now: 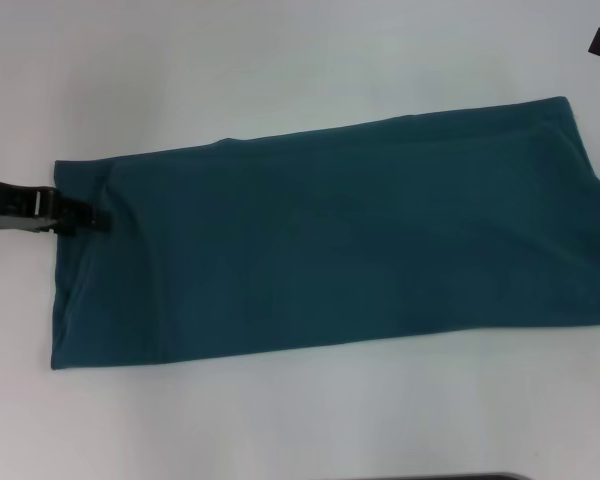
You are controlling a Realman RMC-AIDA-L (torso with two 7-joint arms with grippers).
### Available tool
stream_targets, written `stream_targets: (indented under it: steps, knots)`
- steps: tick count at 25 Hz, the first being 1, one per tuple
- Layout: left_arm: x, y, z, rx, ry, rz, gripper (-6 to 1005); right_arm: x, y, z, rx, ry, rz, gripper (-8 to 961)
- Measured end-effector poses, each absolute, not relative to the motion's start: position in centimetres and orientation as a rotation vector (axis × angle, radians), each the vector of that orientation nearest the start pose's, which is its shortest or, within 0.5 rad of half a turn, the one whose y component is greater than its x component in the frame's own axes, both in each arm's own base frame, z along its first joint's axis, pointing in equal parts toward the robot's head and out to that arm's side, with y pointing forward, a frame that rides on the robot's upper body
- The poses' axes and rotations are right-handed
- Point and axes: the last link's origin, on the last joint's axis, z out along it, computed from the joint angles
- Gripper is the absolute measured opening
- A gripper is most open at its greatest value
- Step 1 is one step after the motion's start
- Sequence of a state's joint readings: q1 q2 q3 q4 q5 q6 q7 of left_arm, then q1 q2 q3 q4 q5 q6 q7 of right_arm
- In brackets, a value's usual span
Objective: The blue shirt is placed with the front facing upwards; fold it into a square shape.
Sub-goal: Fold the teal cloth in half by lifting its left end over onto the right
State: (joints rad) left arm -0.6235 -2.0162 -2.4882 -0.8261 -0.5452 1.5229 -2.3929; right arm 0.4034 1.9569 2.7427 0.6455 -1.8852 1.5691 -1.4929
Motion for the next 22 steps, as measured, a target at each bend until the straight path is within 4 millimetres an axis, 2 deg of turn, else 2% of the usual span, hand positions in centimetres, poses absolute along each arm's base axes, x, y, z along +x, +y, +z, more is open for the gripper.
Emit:
stream_targets:
  steps: [7, 12, 17, 22]
  knots:
    - [-29.4, 35.1, 4.8, -2.317, -1.693, -0.019, 595, 33.0, 31.8, 9.9, -2.193, 1.059, 0.934, 684]
    - [-28.6, 34.9, 3.8, -2.365, -1.684, -0.05, 595, 33.1, 31.8, 9.9, -2.191, 1.061, 0.934, 683]
    - [-28.7, 34.9, 2.6, -2.378, -1.673, -0.054, 595, 33.2, 31.7, 9.8, -2.189, 1.066, 0.934, 683]
    - [-29.3, 34.9, 2.3, -2.351, -1.671, -0.044, 595, 33.1, 31.7, 9.8, -2.19, 1.065, 0.935, 683]
